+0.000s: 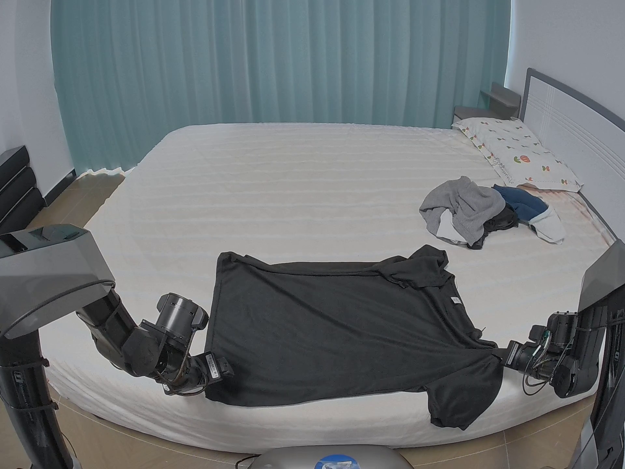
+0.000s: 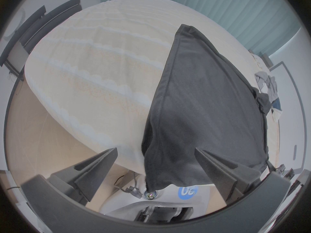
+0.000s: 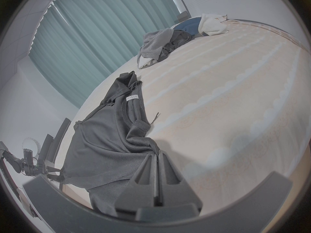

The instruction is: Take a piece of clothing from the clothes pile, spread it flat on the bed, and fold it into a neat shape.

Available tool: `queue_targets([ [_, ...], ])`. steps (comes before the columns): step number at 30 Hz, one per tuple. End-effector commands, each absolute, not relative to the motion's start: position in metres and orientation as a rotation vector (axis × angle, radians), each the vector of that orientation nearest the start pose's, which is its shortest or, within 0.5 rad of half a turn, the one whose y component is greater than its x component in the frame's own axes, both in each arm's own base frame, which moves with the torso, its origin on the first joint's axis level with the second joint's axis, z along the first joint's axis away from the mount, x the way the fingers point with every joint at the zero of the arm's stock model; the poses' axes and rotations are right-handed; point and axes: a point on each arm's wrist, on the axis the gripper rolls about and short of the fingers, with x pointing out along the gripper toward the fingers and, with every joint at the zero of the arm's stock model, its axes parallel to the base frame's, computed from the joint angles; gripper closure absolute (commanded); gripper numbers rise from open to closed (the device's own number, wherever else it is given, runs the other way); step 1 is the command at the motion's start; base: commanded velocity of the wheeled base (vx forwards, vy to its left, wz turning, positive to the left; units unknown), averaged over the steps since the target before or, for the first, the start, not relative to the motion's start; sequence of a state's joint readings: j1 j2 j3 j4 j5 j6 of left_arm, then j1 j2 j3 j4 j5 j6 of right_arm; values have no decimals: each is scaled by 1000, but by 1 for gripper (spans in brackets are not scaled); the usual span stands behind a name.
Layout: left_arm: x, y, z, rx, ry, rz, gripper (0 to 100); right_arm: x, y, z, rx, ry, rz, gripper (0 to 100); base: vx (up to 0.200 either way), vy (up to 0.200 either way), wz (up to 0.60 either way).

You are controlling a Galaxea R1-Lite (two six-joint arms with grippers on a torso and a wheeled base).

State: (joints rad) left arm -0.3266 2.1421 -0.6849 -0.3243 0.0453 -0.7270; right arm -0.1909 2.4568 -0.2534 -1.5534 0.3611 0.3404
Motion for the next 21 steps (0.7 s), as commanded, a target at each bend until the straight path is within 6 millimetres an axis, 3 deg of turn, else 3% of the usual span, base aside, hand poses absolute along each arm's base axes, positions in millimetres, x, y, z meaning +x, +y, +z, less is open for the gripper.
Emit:
queue_targets([
  [1, 286, -102, -8, -442, 1129, 159, 0, 267, -43, -56, 503, 644, 62, 100, 0, 0, 0],
  [8, 283, -108, -30, -381, 1130, 200, 0, 267, -43, -56, 502, 644, 61, 100, 0, 0, 0],
  [9, 281, -107, -29, -362, 1124, 216, 100, 267, -42, -56, 503, 645, 61, 100, 0, 0, 0],
  [14, 269, -99, -30, -302, 1155, 202, 100, 267, -42, -55, 503, 644, 62, 100, 0, 0, 0],
  [21, 272, -89, -22, -306, 1130, 209, 100, 267, -42, -55, 504, 644, 60, 100, 0, 0, 0],
])
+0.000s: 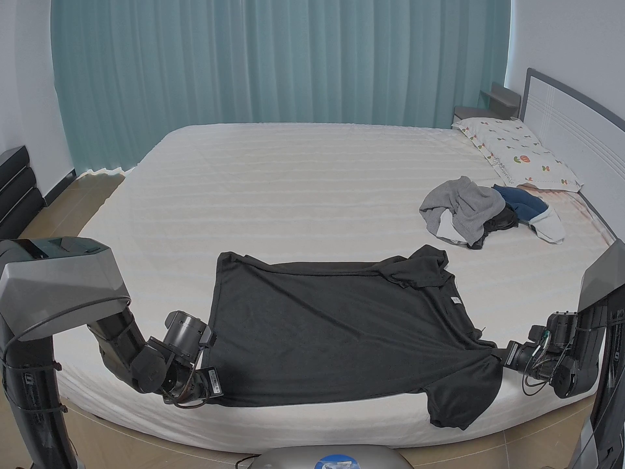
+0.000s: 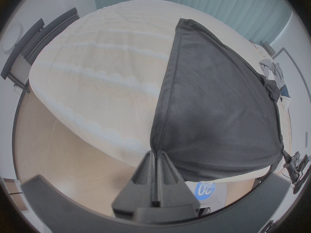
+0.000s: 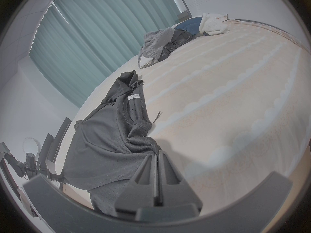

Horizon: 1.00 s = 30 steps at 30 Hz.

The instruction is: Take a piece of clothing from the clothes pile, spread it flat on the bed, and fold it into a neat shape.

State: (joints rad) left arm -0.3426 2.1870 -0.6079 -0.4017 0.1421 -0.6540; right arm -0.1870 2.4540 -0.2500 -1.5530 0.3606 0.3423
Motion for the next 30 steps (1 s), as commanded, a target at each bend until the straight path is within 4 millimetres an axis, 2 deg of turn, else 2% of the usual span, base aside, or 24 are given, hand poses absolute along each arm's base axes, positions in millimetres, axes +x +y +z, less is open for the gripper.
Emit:
queue_targets([
  [1, 272, -88, -22, -305, 1133, 212, 100, 266, -42, -55, 502, 644, 61, 100, 0, 0, 0],
  [9, 272, -84, -25, -285, 1149, 216, 100, 261, -38, -48, 498, 648, 74, 100, 0, 0, 0],
  [16, 274, -80, -23, -294, 1139, 225, 100, 248, -29, -45, 483, 693, 98, 100, 0, 0, 0],
  [25, 272, -69, -20, -256, 1146, 218, 100, 241, -28, -43, 426, 706, 112, 100, 0, 0, 0],
  [30, 271, -70, -23, -251, 1157, 215, 100, 238, -27, -45, 419, 724, 116, 100, 0, 0, 0],
])
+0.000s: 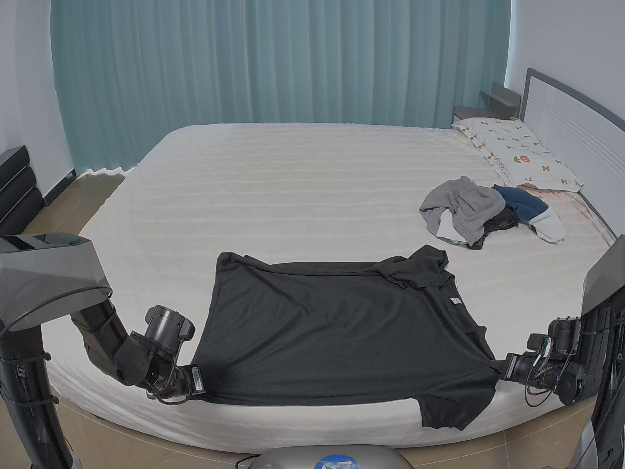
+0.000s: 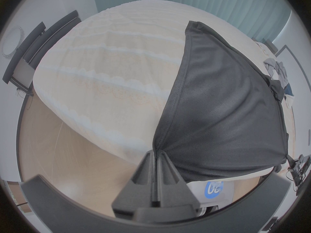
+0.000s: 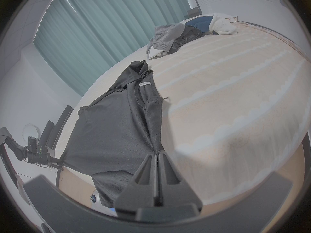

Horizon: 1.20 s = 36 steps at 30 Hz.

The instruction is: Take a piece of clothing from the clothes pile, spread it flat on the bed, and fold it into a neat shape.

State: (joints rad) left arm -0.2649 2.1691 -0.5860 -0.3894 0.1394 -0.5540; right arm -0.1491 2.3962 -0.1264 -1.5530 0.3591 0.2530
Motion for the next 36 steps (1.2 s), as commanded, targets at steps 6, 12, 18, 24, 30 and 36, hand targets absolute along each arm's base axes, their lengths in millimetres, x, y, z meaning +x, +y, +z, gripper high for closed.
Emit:
queue_targets([
  [6, 271, -73, -24, -251, 1159, 208, 0, 237, -24, -50, 401, 744, 133, 0, 0, 0, 0],
  [12, 275, -74, -19, -280, 1142, 187, 0, 242, -25, -39, 413, 691, 130, 0, 0, 0, 0],
  [18, 286, -75, 3, -390, 1059, 176, 0, 254, -28, -11, 517, 565, 110, 0, 0, 0, 0],
  [24, 288, -81, 12, -461, 1044, 143, 0, 254, -26, -10, 554, 565, 108, 0, 0, 0, 0],
  [30, 290, -92, 13, -488, 1046, 136, 0, 254, -22, -11, 554, 577, 117, 0, 0, -33, 0],
  [36, 290, -96, 15, -489, 1043, 126, 0, 255, -22, -14, 554, 586, 118, 0, 0, -200, 0],
])
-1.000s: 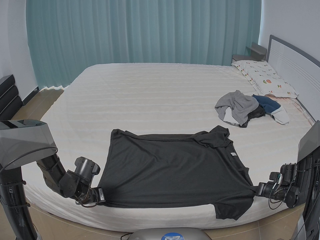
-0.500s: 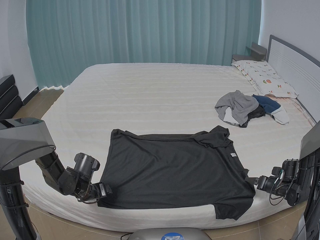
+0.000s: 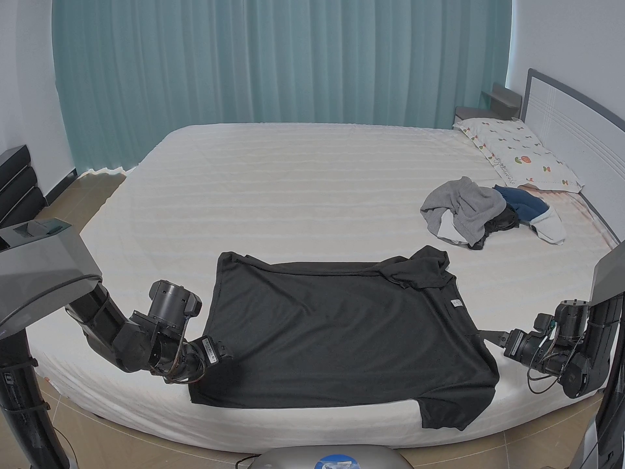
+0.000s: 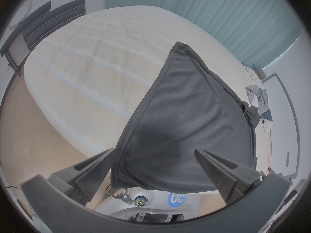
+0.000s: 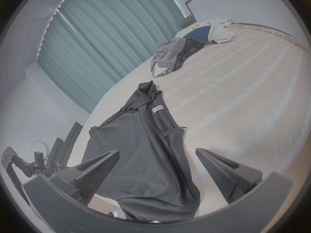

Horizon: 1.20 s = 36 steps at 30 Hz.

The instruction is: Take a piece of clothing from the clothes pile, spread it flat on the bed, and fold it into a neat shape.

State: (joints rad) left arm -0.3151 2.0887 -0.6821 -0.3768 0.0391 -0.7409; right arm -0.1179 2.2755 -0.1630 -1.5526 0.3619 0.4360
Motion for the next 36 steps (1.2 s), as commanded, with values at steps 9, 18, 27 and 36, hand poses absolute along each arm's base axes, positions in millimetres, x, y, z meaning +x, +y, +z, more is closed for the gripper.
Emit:
queue_targets([
  [9, 291, -97, 16, -490, 1031, 121, 0, 254, -20, -17, 555, 598, 122, 0, 0, -89, 0],
  [18, 295, -94, 24, -557, 996, 137, 0, 253, -16, -19, 552, 615, 133, 0, 0, 0, 0],
  [27, 297, -93, 24, -564, 993, 143, 0, 255, -12, -20, 548, 620, 147, 0, 0, 0, 0],
  [36, 295, -88, 29, -597, 1005, 104, 0, 263, -2, -19, 529, 601, 183, 0, 0, 0, 0],
])
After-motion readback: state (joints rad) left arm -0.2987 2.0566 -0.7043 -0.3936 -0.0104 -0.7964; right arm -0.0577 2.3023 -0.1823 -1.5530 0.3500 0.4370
